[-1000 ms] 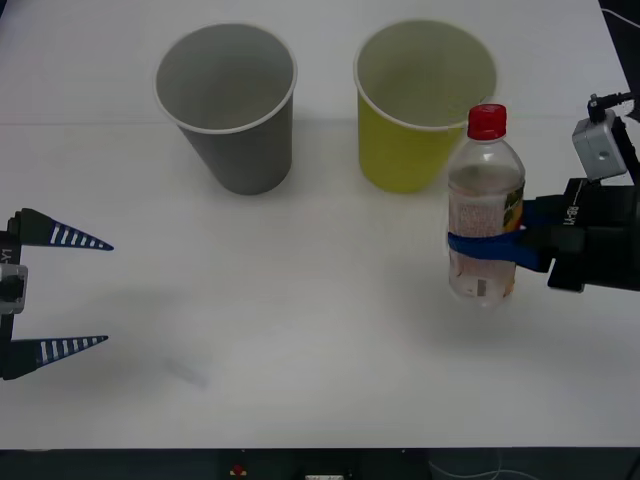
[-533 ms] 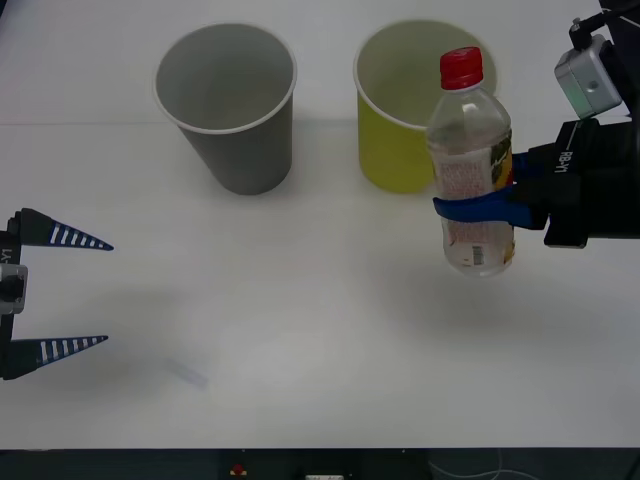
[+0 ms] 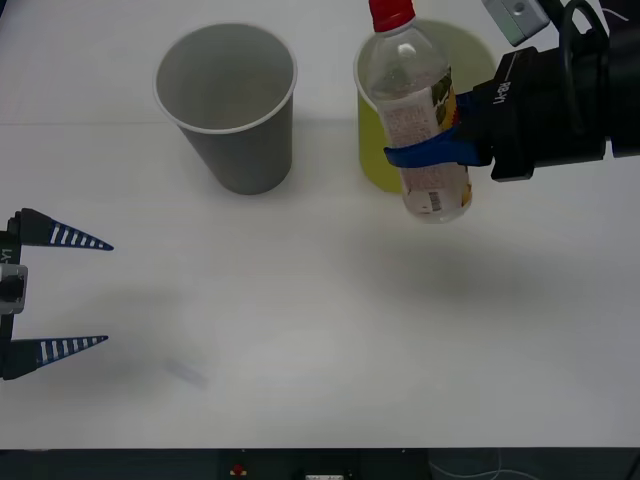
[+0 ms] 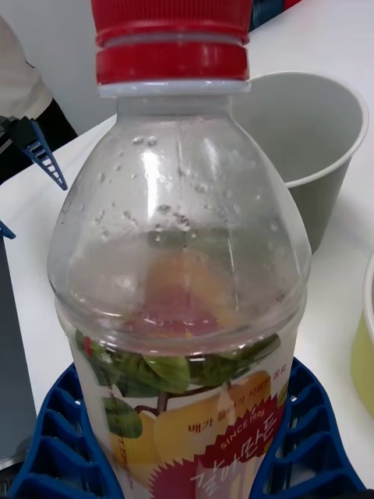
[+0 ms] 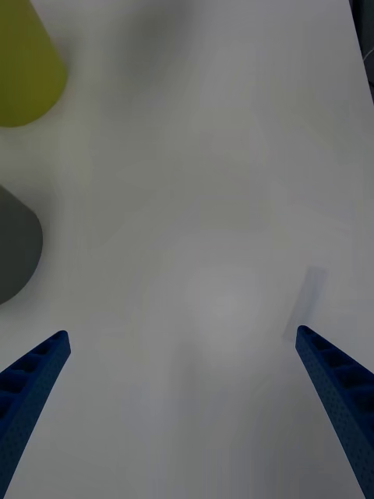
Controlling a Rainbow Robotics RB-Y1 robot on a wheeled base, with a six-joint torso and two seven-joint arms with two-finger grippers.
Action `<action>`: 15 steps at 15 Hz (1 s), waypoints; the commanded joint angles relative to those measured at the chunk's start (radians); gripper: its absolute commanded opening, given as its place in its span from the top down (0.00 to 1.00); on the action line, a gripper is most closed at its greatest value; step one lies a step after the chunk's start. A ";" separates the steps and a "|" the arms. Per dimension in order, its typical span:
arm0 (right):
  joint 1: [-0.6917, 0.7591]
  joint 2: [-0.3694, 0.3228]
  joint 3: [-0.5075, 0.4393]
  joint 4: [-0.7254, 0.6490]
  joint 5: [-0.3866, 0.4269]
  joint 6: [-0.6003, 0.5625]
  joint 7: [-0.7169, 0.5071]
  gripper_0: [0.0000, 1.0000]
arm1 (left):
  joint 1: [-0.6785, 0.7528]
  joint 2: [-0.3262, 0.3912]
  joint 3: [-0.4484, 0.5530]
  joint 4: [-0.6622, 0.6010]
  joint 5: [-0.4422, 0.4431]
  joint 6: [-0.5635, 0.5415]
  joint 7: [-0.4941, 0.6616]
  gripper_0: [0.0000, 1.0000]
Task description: Put the can into the green bin and the plastic bottle into the gray bin
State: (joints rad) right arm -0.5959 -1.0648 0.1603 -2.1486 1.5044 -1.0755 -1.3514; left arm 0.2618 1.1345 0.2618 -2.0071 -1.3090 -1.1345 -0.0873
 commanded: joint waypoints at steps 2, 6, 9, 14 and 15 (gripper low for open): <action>-0.165 0.055 0.099 0.101 0.025 -0.001 0.000 1.00 | 0.000 0.000 0.000 0.000 0.000 0.000 0.000 0.00; -0.380 0.160 0.226 0.260 0.069 -0.001 0.000 1.00 | 0.000 0.000 0.000 0.000 0.000 0.000 0.000 0.00; -0.525 0.253 0.312 0.409 0.105 -0.001 0.000 1.00 | 0.000 0.000 0.000 0.000 0.000 0.000 0.000 0.00; -0.734 0.485 0.406 0.722 0.284 0.000 0.000 1.00 | 0.000 0.000 0.000 0.000 0.000 0.000 0.000 0.00; -0.763 0.525 0.415 0.779 0.312 0.002 0.003 1.00 | 0.000 0.000 0.000 0.000 0.000 0.000 0.000 0.00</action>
State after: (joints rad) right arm -1.3362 -0.5702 0.5676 -1.4128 1.7945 -1.0750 -1.3503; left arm 0.2618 1.1345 0.2618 -2.0071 -1.3090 -1.1345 -0.0873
